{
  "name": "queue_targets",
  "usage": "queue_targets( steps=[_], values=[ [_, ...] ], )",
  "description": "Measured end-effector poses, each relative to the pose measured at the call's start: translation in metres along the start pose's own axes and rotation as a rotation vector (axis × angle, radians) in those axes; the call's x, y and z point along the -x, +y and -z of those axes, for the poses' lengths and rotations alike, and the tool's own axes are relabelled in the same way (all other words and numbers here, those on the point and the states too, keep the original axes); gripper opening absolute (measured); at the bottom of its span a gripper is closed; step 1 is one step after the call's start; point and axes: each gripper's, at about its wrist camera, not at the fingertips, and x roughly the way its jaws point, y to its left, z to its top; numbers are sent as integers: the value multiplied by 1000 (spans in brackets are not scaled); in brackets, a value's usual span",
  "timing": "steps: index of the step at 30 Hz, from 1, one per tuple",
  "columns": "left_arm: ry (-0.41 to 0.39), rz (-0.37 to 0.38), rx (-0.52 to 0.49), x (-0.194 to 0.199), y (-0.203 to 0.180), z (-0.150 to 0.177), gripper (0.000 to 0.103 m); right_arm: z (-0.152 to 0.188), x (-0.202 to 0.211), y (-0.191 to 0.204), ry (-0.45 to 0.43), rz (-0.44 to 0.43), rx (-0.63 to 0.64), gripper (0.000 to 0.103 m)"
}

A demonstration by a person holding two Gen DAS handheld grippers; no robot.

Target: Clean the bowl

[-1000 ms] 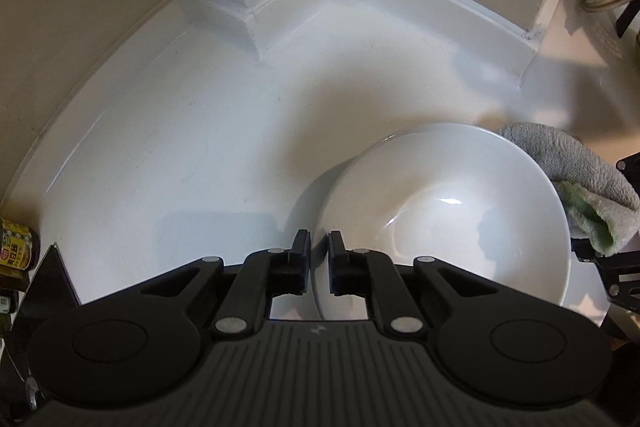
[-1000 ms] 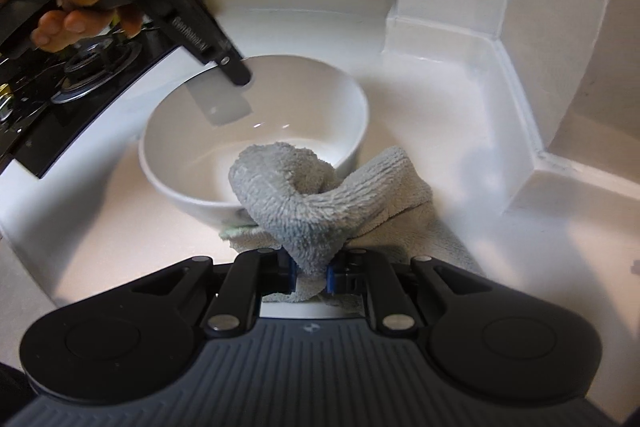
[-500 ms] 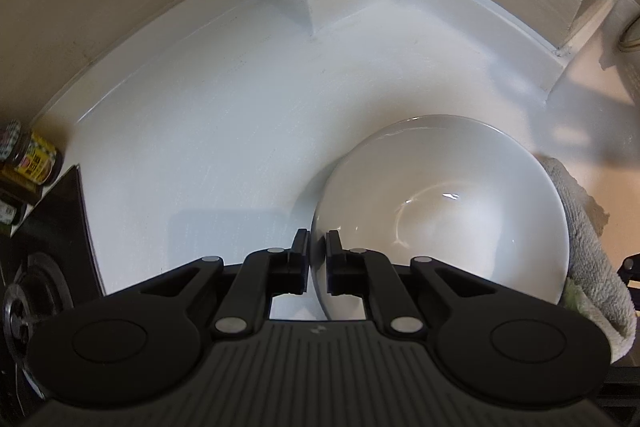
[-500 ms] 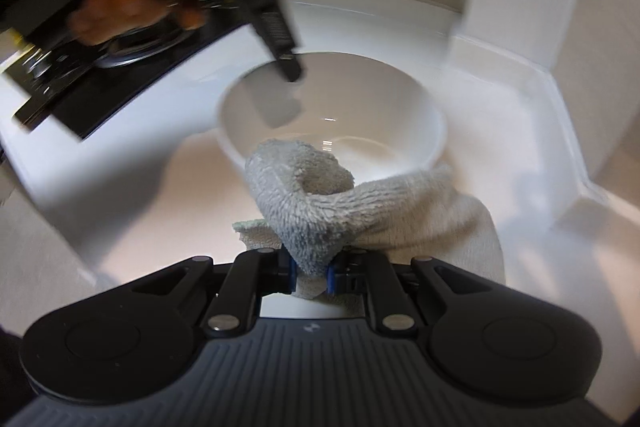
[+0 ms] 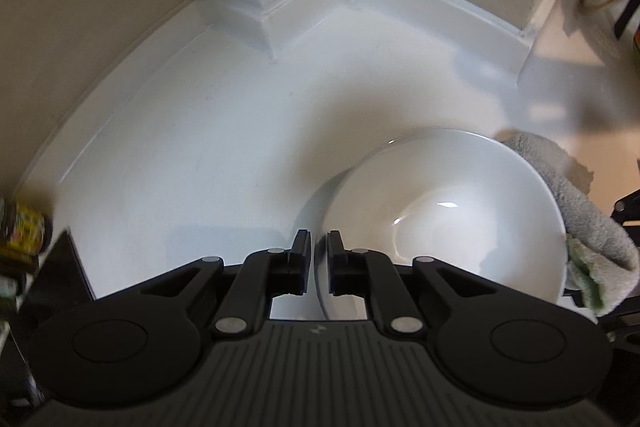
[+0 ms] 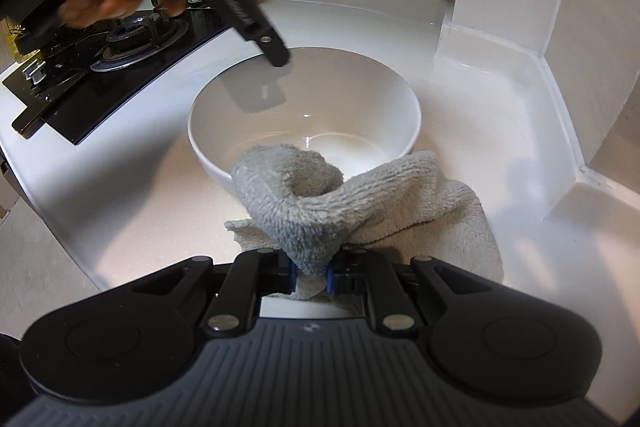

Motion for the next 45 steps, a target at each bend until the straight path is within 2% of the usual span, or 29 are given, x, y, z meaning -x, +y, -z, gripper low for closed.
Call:
queue_targets(
  steps=[1,4,6,13,21,30,40,45],
  values=[
    [10,5,-27,-4,0,-3,10,0,0,0,-2,-1,0,11],
    [17,17,-17,-8,0,-6,10,1,1,-1,-8,-3,4,11],
    [20,42,73,-7,9,-3,9,1,0,-3,-11,6,7,11],
    [15,-13,228,-2,8,18,6,-4,-3,-6,-8,43,-3,11],
    [4,-39,316,9,4,35,5,-3,1,22,15,-11,43,11],
    [18,-26,291,10,5,36,6,-1,2,19,16,-31,30,11],
    [24,-49,136,2,2,11,9,-1,-1,15,6,-24,17,11],
    [20,-56,99,-1,0,5,9,-1,-1,13,-1,-16,6,11]
  ],
)
